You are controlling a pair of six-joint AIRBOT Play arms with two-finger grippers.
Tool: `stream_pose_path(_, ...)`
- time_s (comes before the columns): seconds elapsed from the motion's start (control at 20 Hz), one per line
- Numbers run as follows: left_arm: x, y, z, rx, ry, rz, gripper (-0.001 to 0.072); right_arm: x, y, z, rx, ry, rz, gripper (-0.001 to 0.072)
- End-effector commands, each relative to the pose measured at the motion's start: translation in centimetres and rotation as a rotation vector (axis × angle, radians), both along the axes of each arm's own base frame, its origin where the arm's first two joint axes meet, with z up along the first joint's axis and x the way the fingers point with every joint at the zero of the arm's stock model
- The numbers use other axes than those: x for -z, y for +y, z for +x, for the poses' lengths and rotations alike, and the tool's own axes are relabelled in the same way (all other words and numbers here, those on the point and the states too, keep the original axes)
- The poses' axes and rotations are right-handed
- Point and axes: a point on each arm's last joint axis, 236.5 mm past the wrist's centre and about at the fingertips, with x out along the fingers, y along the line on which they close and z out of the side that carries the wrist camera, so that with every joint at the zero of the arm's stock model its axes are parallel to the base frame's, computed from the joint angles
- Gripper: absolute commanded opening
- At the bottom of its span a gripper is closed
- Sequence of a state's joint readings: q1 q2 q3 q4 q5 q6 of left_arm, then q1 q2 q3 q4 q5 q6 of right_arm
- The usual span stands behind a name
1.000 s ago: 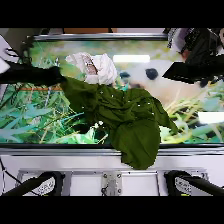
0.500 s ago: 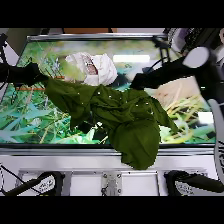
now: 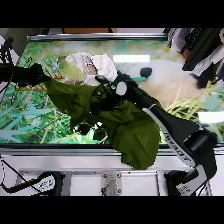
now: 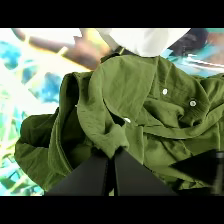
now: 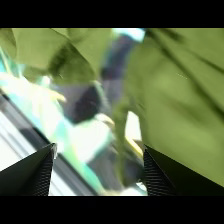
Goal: Fold the clothes and pants, and hang the long-sleeved shirts on hangers.
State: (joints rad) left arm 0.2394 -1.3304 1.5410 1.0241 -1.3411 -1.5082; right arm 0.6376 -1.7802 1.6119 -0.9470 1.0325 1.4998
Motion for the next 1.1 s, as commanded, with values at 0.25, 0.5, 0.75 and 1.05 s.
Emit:
stream_pose_path(0.25, 0.0, 0.2, 0.3, -0.006, -0.008, 0.001, 0.0017, 6.6, 6.3, 0.7, 0.139, 0.05, 0.099, 0.0587)
stream_pose_path(0.5, -0.1, 0.1, 0.3, -0.006, -0.011, -0.004, 0.0017, 6.9, 8.1, 1.4, 0.214, 0.065, 0.168, 0.0297)
stream_pose_path(0.75, -3.1, 0.9, -1.0, -0.029, -0.081, 0.047, 0.0016, 3.1, 1.5, 3.5, 0.039, -0.126, -0.027, 0.0015)
stream_pose_path(1.05, -7.7, -4.3, -13.4, 0.053, -0.091, 0.034, 0.0016, -13.3, -23.7, 0.2, -0.037, -0.191, -0.426, 0.0015)
